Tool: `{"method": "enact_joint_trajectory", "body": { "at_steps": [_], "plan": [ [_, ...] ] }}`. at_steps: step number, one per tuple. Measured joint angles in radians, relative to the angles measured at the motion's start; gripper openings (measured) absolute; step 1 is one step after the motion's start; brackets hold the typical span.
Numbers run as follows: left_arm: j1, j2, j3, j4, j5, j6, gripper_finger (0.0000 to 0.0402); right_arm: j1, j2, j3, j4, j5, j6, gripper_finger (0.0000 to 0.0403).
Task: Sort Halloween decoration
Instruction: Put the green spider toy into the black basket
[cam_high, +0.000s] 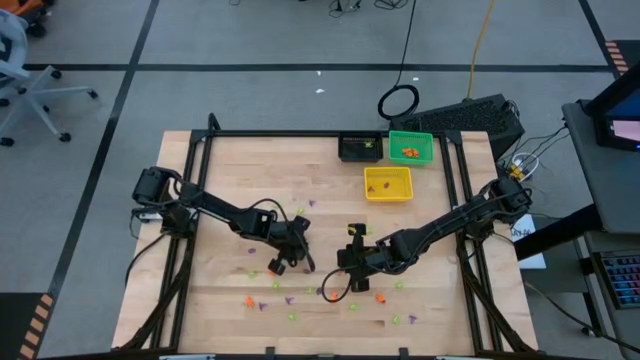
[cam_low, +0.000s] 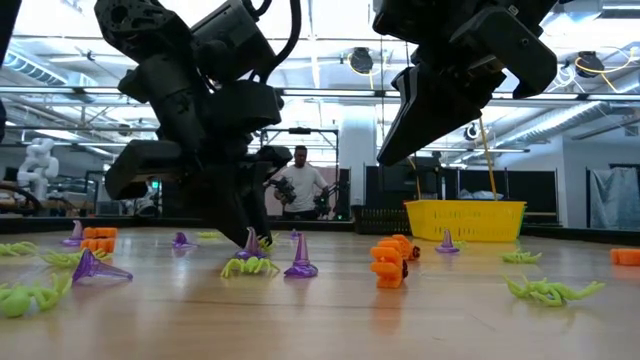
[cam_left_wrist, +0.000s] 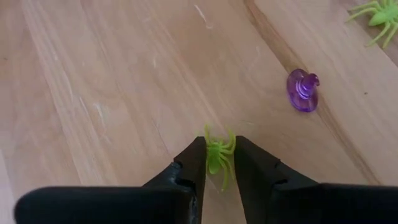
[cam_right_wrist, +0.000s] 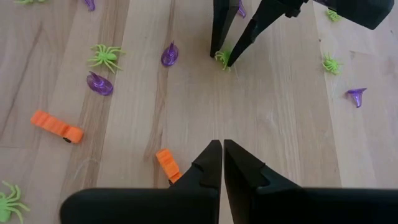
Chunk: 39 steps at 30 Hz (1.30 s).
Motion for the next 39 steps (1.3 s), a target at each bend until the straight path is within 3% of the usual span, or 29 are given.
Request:
{"method": "enact_joint_trajectory", "body": {
  "at_steps": [12,26,35,39],
  "plan": [
    [0.001,0.000,0.000,0.001,-0.007,-0.002,0.0054,0.000,0.000,0.000,0.000,-0.001,0.005,0.0002],
    [0.000,-0.095,-0.002,-0.019,-0.036,-0.029,0.0053,0.000,0.000,0.000,-0.001,-0.001,0.006,0.0002],
    [-0.006,-0.097,-0.010,-0.028,-0.052,-0.152,0.0055,0.000,0.000,0.000,0.000,-0.002,0.016,0.0002],
    [-0.016,-0.092,-0.010,0.003,-0.066,-0.205,0.0083,0.000,0.000,0.000,0.007,-0.002,0.016,0.0002]
  ]
}}
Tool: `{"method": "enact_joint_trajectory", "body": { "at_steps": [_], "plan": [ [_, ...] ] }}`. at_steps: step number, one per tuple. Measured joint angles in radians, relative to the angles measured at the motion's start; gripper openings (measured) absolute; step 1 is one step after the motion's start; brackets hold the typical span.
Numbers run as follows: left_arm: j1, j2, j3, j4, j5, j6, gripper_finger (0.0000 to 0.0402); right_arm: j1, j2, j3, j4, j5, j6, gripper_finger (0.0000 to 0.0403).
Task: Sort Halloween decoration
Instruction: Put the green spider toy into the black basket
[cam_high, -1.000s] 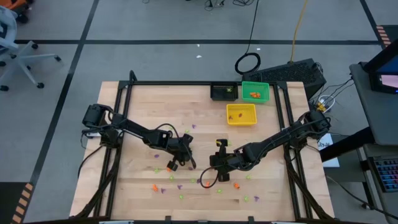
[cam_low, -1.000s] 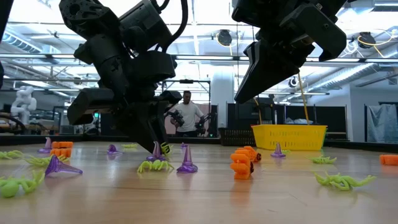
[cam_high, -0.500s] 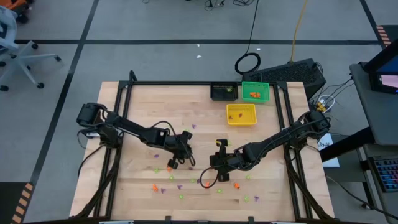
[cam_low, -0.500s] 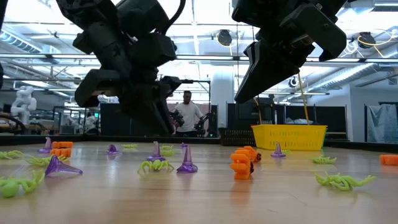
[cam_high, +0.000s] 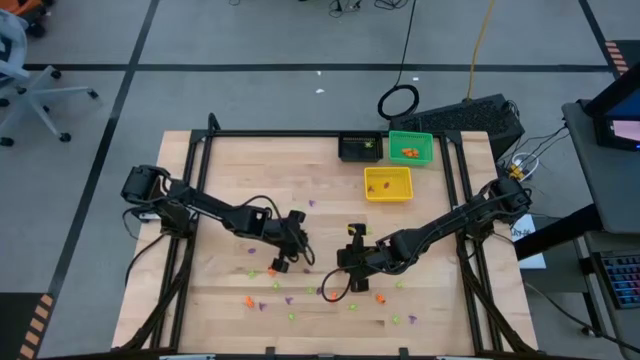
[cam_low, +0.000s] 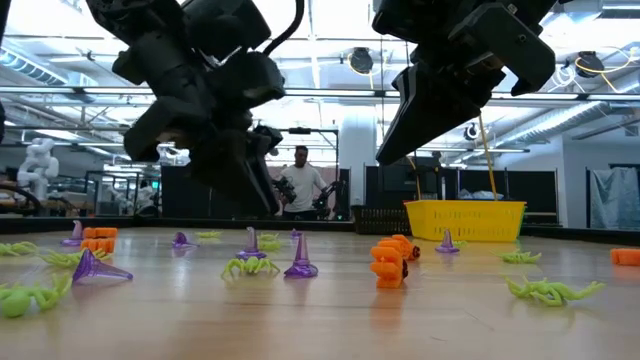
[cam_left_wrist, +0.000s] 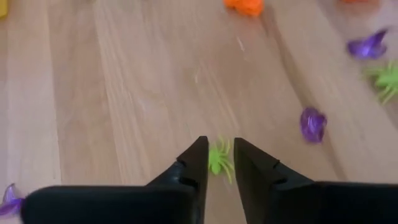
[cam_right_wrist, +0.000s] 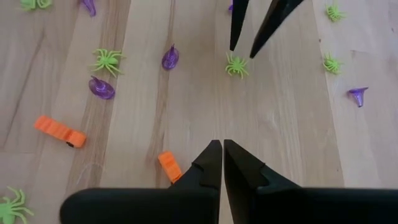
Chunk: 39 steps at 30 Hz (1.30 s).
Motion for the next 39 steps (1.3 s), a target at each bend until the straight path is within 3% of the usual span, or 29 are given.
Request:
{"method": "enact_joint_trajectory", "body": {
  "at_steps": [8,24,28,39],
  "plan": [
    [-0.037,0.046,0.000,0.007,-0.082,-0.007,0.0172,0.000,0.000,0.000,0.000,0.000,-0.002,0.0002],
    [0.016,0.091,0.001,0.033,-0.043,-0.107,0.0178,0.000,0.000,0.000,0.009,0.000,-0.019,0.0002],
    [0.027,0.090,0.003,0.001,-0.016,-0.116,0.0159,0.000,0.000,0.000,0.009,0.000,-0.019,0.0002],
    [0.027,0.090,0.001,0.021,0.013,-0.101,0.0053,0.000,0.000,0.000,0.016,0.001,-0.020,0.0002]
  ]
}}
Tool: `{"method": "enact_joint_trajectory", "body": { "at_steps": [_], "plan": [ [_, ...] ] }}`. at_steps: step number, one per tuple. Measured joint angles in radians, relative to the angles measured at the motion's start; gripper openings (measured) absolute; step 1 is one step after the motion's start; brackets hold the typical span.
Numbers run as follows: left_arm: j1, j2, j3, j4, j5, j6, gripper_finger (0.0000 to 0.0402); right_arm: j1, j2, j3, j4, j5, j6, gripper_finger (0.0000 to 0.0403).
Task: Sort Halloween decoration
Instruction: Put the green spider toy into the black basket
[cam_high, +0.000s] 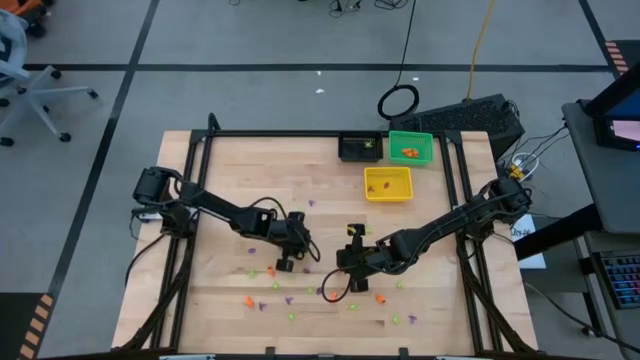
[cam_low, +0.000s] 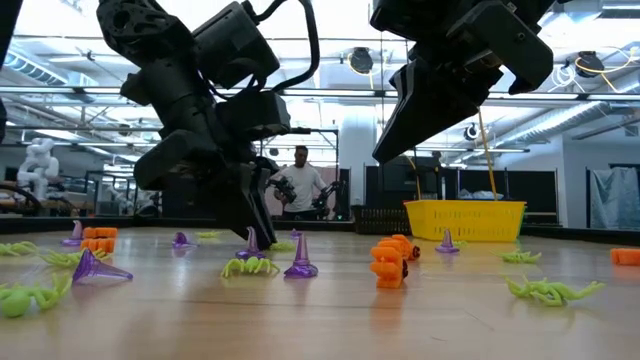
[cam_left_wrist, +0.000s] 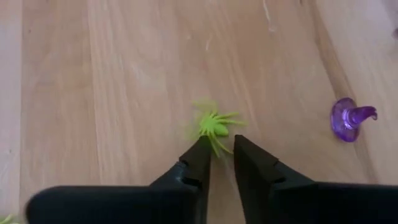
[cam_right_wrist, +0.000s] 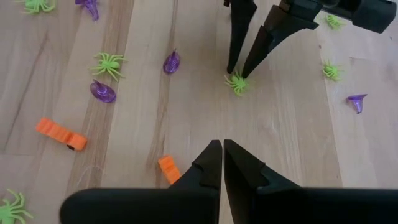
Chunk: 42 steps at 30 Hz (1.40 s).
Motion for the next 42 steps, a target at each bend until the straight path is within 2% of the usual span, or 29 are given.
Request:
{"method": "enact_joint_trajectory", "body": {
  "at_steps": [4,6,24,32,42],
  "plan": [
    [0.000,0.001,0.000,0.002,-0.007,0.027,0.0012,0.000,0.000,0.000,0.001,0.000,0.000,0.0002],
    [0.001,0.001,0.000,0.004,-0.010,0.042,0.0004,0.000,0.000,0.000,0.003,0.000,0.000,0.0002],
    [0.000,-0.004,-0.002,0.027,-0.021,0.070,0.0000,0.000,0.000,0.000,0.013,0.001,-0.001,0.0002],
    [0.000,-0.063,-0.001,0.030,-0.021,0.069,0.0000,0.000,0.007,0.000,0.101,0.002,0.000,0.0002],
    [-0.007,-0.161,-0.001,0.025,-0.021,0.069,0.0000,0.002,0.045,-0.001,0.119,0.003,0.014,0.0002]
  ]
}}
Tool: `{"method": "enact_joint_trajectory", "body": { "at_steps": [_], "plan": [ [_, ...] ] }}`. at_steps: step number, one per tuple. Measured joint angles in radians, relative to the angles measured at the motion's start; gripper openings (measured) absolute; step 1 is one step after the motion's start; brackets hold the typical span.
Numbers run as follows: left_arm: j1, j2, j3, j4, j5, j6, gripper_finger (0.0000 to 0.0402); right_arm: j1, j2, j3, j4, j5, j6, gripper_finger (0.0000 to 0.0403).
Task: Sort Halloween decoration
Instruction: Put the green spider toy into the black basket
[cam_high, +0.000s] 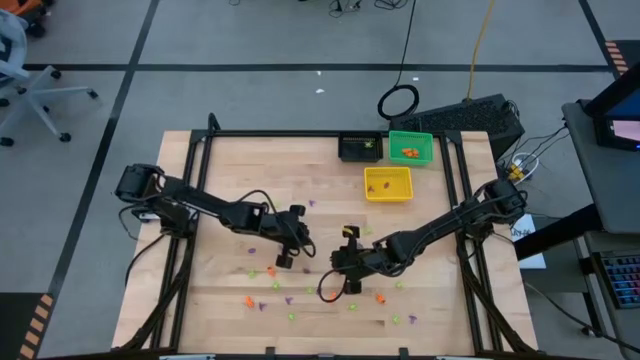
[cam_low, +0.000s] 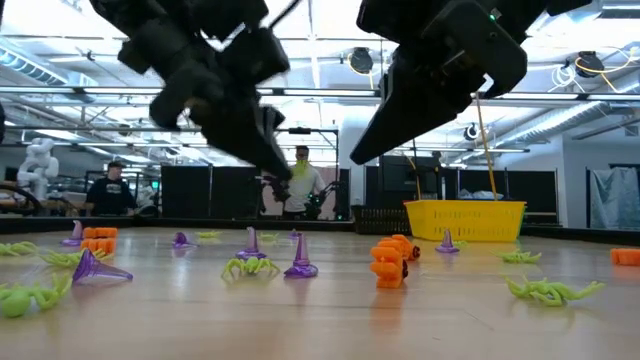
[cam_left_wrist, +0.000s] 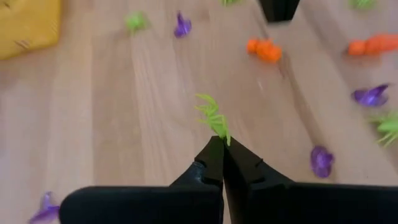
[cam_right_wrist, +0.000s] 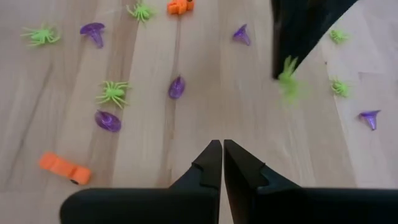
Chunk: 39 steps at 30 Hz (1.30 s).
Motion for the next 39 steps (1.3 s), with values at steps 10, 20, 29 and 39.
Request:
{"method": "enact_joint_trajectory", "body": {
  "at_steps": [10,20,29,39],
  "plan": [
    [-0.010,-0.261,0.000,-0.122,-0.001,-0.011,0.0000,0.062,0.000,0.000,0.009,0.007,0.013,0.0002],
    [-0.122,-0.478,-0.014,-0.068,-0.029,-0.026,0.0000,0.147,0.000,0.000,0.084,0.061,0.008,0.0002],
    [-0.184,-0.474,-0.150,0.229,-0.067,-0.053,0.0000,0.212,0.000,0.000,0.147,0.110,0.012,0.0002],
    [-0.199,-0.474,-0.174,0.296,-0.110,0.012,0.0000,0.233,0.000,0.000,0.151,0.137,-0.062,0.0002]
  ]
}}
